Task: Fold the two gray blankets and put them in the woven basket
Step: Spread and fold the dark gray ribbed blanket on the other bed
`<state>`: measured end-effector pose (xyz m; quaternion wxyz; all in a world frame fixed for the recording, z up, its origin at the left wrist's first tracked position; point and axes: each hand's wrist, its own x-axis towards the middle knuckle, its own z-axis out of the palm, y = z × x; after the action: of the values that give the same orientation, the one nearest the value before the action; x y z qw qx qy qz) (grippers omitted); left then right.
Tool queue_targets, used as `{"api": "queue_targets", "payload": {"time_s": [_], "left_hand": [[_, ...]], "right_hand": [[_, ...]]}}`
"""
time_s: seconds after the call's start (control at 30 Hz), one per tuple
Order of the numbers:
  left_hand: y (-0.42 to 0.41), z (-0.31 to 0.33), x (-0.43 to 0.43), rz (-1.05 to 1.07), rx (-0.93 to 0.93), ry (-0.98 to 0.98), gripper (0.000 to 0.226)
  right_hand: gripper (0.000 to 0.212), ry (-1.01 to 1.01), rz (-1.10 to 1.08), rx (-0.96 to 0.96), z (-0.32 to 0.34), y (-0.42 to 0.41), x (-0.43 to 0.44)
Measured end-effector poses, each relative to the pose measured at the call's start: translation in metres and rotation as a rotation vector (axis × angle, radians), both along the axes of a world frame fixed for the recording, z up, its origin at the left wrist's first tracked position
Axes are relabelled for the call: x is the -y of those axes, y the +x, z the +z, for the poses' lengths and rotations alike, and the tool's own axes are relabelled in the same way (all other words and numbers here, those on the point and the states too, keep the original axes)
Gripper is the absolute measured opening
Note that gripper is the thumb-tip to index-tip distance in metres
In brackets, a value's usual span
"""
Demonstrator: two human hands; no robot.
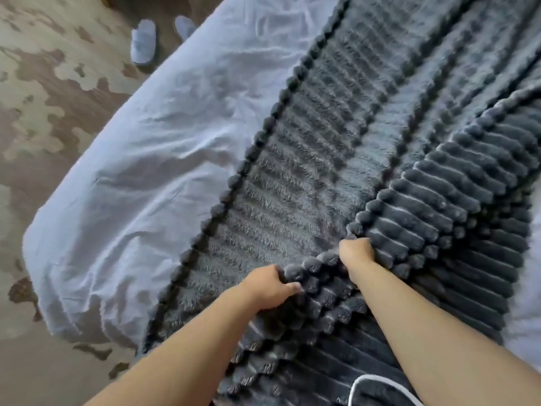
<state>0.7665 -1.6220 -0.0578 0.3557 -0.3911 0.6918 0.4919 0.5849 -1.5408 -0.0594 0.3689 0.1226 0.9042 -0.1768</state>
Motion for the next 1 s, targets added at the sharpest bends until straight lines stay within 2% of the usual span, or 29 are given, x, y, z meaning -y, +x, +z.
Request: {"api": "queue_targets", "payload": {"time_s": [0.1,0.17,0.2,0.27,0.33,0.4,0.47,0.53,0.57,0.6,0.73,0.87,0.93,1.0], "left_hand": [[-0.036,0.015,0.030,0.012,-0.139,0.141,0.053],[-0.049,0.027,0.056,-0.013,-0.274,0.180,0.033],[-0.051,0.032,0.072,-0.034,-0.365,0.133,0.021],[-0.042,0.033,0.108,0.023,-0.477,-0.100,0.009],[-0.018,0.026,0.141,0.215,-0.443,-0.308,0.011],[0.009,0.009,0.165,0.274,-0.277,-0.364,0.014],[0.030,-0.011,0.178,0.171,-0.087,-0.277,0.014],[0.035,-0.024,0.184,0.109,-0.030,-0.226,0.022],[0.032,-0.029,0.186,0.140,-0.047,-0.230,0.018],[0.027,-0.030,0.187,0.185,-0.077,-0.238,0.006],[-0.010,-0.021,0.185,0.356,-0.249,-0.245,0.034],[-0.052,-0.014,0.182,0.307,-0.364,-0.322,0.032],[-0.072,-0.015,0.181,0.278,-0.367,-0.350,0.024],[-0.089,-0.020,0.179,0.242,-0.339,-0.351,0.027]], "right_hand": [[0.050,-0.224,-0.242,-0.085,0.022,0.001,0.023],[0.059,-0.404,-0.345,-0.114,0.042,0.000,0.064],[0.062,-0.490,-0.371,-0.121,0.051,0.003,0.085],[0.065,-0.629,-0.389,-0.131,0.058,0.009,0.130],[0.065,-0.695,-0.339,-0.084,0.048,0.022,0.176],[0.062,-0.627,-0.118,0.016,0.028,0.041,0.211],[0.060,-0.443,0.157,0.115,0.001,0.057,0.230],[0.061,-0.310,0.310,0.120,-0.017,0.064,0.237],[0.061,-0.286,0.338,0.111,-0.022,0.062,0.238],[0.062,-0.282,0.357,0.115,-0.026,0.058,0.238],[0.062,-0.396,0.346,0.180,-0.024,0.037,0.219],[0.042,-0.443,0.286,0.039,-0.015,0.012,0.173],[0.032,-0.434,0.233,-0.025,-0.013,-0.001,0.146],[0.025,-0.366,0.211,-0.053,-0.014,-0.012,0.115]]}}
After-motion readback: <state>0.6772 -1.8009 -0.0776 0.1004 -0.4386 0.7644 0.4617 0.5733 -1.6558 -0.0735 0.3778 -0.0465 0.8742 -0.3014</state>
